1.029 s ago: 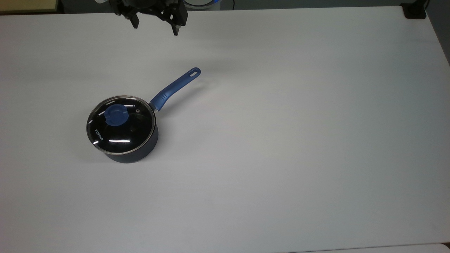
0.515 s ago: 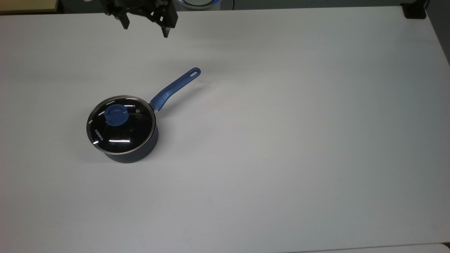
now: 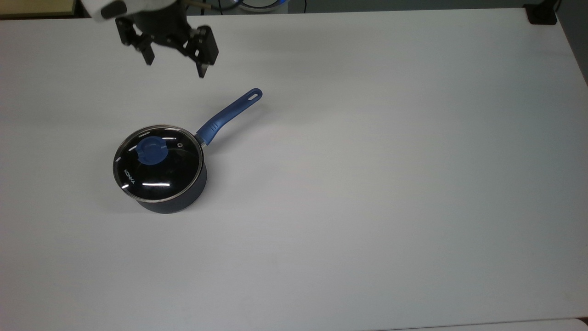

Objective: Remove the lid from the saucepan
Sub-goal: 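Move the open gripper down over the blue knob of the glass lid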

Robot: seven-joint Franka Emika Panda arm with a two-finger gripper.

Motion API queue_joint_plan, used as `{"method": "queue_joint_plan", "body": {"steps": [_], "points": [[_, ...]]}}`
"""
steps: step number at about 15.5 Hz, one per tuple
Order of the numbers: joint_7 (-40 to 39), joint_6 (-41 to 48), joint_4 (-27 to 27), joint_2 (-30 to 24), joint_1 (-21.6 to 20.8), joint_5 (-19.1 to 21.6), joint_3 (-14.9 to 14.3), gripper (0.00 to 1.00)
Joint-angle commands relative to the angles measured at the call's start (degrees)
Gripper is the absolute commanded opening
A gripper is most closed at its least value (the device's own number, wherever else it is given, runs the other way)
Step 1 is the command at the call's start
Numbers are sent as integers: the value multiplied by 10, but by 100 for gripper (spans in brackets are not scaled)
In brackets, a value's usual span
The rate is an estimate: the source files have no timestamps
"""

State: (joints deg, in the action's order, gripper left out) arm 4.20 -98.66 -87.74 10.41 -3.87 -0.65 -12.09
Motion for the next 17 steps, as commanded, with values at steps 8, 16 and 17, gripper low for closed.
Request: {"method": "queue_joint_plan", "body": {"steps": [8,16,17], "points": [[-36,-51,9,44,22,-23,0,100],[-32,-143,4,80,24,-16,0,100],[-34,-157,3,87,25,-16,-1,100]]}}
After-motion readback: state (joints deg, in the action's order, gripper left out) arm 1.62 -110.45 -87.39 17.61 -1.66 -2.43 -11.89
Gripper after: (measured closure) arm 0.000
